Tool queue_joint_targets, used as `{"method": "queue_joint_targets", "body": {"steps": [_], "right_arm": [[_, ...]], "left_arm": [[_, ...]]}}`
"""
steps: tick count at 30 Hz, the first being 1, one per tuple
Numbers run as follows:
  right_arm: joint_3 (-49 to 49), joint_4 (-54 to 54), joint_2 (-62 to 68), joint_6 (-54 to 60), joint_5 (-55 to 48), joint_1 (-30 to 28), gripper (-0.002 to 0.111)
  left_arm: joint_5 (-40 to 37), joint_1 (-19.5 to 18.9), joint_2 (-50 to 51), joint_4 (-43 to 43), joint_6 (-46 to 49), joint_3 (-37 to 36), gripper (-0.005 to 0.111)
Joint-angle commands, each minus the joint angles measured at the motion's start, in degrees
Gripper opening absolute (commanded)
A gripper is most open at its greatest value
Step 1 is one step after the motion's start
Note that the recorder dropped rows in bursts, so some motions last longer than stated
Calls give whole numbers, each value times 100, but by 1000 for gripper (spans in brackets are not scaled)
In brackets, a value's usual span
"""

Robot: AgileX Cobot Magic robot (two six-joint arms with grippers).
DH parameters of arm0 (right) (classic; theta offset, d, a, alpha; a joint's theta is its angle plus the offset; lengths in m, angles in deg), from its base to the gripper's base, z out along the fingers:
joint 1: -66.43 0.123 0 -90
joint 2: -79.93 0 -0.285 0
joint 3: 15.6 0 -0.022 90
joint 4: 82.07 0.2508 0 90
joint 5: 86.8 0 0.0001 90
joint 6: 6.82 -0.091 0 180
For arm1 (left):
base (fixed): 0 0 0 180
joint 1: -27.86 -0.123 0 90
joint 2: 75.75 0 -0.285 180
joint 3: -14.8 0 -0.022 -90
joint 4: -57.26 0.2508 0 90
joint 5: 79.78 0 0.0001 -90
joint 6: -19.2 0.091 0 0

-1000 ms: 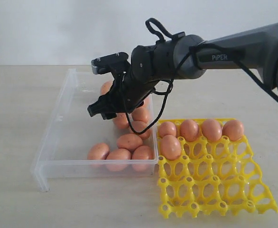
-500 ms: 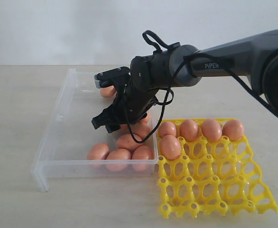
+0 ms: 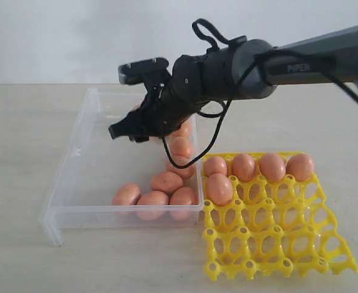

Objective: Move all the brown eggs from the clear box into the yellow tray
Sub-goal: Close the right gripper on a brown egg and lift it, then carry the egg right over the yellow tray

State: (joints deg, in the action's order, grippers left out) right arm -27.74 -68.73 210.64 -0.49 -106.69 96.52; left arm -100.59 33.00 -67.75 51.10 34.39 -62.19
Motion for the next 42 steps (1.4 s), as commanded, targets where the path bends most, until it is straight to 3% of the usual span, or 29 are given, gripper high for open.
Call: {"method": "queue_joint_targets", "body": {"steps": [1,5,7,13,18,28,34,42], "right_arm": [[1302,29,-1213,17,2241,309,0],[2852,242,-2262,-13,4127,531,0],[3451,570,-2792,-46,4460,555,0],[4558,1454,-4154,-60,4447,555,0],[4979,1743,-5161,1128,4240,555,0],[5758,3724,-6921,3662,4257,352,0],[6226,4359,-7040,3705,4407,352,0],[6469,4401,-7028,3700,4059,352,0]], "left_arm": [[22,-21,-22,-1,-61,-23,4],[22,-21,-22,-1,-61,-23,4],[22,-21,-22,-1,-61,-23,4],[22,-21,-22,-1,-61,-23,4],[22,-21,-22,-1,-61,-23,4],[22,-21,-22,-1,-61,-23,4],[22,-21,-22,-1,-61,-23,4],[22,-21,-22,-1,-61,-23,4]]}}
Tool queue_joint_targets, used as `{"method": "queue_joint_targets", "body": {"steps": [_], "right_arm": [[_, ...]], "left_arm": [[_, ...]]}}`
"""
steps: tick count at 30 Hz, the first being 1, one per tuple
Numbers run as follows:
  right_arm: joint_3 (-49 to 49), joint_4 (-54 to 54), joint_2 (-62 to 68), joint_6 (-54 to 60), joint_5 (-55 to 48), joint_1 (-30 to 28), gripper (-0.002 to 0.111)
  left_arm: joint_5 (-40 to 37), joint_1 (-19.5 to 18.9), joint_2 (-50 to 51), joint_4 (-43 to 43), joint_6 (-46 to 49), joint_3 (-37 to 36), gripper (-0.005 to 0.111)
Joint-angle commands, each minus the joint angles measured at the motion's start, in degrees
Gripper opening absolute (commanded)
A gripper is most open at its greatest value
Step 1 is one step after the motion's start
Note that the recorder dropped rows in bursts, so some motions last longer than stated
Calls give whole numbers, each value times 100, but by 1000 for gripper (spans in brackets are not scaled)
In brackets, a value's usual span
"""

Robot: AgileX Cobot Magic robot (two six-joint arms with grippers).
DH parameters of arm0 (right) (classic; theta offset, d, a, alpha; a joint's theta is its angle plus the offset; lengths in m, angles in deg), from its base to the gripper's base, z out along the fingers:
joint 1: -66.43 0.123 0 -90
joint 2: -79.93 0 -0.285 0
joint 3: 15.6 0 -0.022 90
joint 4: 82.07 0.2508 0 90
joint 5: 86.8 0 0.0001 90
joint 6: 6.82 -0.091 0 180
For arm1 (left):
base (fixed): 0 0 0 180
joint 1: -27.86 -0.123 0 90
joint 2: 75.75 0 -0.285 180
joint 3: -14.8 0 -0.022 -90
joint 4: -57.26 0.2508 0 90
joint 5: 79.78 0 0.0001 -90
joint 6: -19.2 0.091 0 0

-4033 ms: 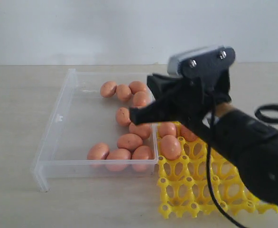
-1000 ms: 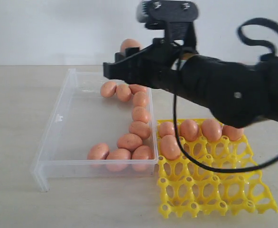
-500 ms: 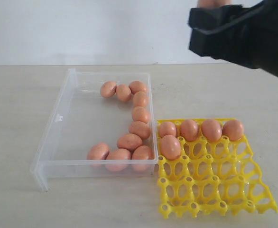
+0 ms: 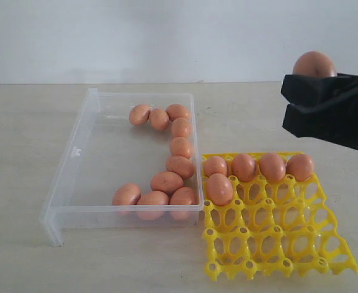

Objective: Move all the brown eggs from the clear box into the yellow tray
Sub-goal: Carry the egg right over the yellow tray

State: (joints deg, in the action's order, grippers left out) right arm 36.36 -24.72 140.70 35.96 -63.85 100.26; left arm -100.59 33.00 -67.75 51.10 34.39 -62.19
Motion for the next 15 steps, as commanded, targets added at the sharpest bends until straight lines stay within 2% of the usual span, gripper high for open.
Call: {"method": "queue_joint_targets", "body": {"steps": [1,15], "right_arm": [[59,0,-35,84,-295,-21,0],[59,-12,63,298,-393,-21,0]], "left_arm": [[22,-21,-22,-1,-61,-23,4],[22,-21,-22,-1,-61,-23,4]]}}
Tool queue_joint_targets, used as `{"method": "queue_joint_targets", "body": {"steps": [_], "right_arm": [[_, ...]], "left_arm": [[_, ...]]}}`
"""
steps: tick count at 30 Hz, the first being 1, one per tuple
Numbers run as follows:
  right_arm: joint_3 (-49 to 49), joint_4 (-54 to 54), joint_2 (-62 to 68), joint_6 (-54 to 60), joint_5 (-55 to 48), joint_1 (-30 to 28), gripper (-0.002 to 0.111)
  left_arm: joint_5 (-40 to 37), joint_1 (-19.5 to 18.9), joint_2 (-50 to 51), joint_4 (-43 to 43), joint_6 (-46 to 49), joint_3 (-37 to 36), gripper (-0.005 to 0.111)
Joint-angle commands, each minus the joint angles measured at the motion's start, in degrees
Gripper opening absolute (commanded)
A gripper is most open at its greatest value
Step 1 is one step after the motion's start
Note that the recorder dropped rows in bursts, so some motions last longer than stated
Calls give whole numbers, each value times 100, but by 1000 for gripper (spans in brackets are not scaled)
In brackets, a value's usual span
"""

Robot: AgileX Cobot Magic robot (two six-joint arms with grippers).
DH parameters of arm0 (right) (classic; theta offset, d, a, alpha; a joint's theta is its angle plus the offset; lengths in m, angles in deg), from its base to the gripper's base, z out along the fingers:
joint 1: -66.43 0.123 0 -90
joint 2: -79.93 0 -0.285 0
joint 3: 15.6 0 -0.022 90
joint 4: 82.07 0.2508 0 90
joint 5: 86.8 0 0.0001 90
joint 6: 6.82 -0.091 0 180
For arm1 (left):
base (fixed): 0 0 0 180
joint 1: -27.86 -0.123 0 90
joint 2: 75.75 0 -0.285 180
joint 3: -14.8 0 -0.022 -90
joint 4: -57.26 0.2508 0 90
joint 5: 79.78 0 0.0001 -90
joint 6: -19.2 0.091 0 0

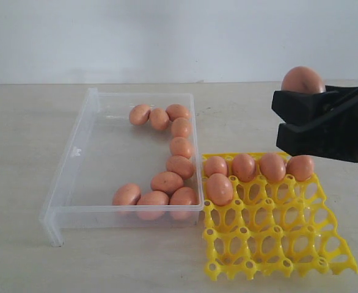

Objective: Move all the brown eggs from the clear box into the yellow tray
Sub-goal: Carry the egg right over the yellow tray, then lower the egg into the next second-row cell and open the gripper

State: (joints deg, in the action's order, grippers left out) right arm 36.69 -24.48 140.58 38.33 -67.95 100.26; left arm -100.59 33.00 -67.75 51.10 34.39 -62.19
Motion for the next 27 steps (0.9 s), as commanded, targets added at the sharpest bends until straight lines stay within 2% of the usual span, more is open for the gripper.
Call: {"method": "queue_joint_targets", "body": {"steps": [1,6,12,16,19,23,27], "right_arm": [[27,-36,150,75,22,-21,0],[27,-47,716,339,73,-21,0],[27,-47,637,318,836,-21,0],[27,-58,746,318,-24,-21,0],[27,-1023,1367,390,-270,-21,0],[27,-1401,2146,267,383,-21,0],[27,-2172,2899,-1088,1678,-21,0]], "left_arm": [[22,-21,-22,-1,-61,-23,4],[22,-21,-22,-1,-61,-23,4],[22,-21,-22,-1,-61,-23,4],[22,-21,-22,-1,-61,-23,4],[22,-21,-22,-1,-61,-23,4],[22,-21,-22,-1,-61,-23,4],[22,-21,-22,-1,-61,-23,4]]}}
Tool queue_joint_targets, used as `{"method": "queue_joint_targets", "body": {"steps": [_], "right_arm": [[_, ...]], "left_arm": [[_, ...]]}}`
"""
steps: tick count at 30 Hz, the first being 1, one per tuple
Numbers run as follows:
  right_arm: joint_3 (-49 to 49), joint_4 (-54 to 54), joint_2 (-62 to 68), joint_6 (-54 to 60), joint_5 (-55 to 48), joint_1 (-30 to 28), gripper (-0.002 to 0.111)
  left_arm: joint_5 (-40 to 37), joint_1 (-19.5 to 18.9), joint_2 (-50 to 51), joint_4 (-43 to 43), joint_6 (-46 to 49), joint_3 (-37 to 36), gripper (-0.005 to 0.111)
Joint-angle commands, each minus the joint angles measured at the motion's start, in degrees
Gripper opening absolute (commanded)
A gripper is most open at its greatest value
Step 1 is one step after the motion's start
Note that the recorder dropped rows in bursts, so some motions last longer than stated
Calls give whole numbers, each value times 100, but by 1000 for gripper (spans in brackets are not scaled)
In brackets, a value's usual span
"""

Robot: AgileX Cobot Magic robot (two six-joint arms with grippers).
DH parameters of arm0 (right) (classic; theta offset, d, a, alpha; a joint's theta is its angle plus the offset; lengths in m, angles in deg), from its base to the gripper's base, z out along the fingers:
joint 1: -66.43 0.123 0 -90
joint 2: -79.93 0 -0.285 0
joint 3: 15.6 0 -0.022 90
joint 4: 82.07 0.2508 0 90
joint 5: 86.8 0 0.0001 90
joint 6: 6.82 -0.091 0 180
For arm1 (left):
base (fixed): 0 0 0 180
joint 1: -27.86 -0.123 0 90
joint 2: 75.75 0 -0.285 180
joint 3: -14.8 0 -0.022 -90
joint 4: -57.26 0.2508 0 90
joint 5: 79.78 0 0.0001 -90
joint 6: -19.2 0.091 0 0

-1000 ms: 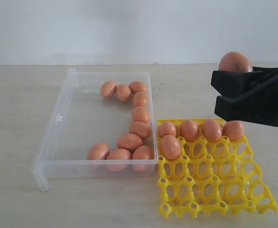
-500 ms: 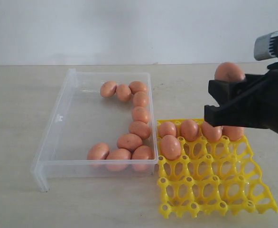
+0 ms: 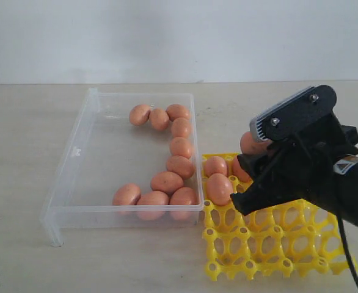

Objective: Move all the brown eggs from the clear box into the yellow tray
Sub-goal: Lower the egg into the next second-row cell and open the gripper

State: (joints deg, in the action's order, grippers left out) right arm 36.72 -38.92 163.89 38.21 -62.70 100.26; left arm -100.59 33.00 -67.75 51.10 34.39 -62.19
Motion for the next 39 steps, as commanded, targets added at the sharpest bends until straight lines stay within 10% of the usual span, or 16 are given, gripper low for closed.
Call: {"method": "queue_joint_targets", "body": {"steps": [1,7,16,22,27,31,39], "right_arm": [[23,-801,698,-1265,1502,-21,0],[4,-156,1434,-1607,4586,-21,0],[-593,239,1540,-3731,4586,-911,0],[-868,-6774,1567,-6309,3202,-3599,0],[-1209,-10116,2312,-8792,4253,-4991,0],[-1231,-11814,3093,-8960,4374,-4596,0],[-1231,-11392,3623,-8225,3945,-3430,0]], "left_arm": [[22,-21,-22,-1,-61,-23,4],[22,-21,-22,-1,-61,-23,4],[22,-21,-22,-1,-61,-23,4],[22,-21,-22,-1,-61,-23,4],[22,-21,-22,-1,-61,-23,4],[22,-21,-22,-1,-61,-23,4],[22,-21,-22,-1,-61,-23,4]]}}
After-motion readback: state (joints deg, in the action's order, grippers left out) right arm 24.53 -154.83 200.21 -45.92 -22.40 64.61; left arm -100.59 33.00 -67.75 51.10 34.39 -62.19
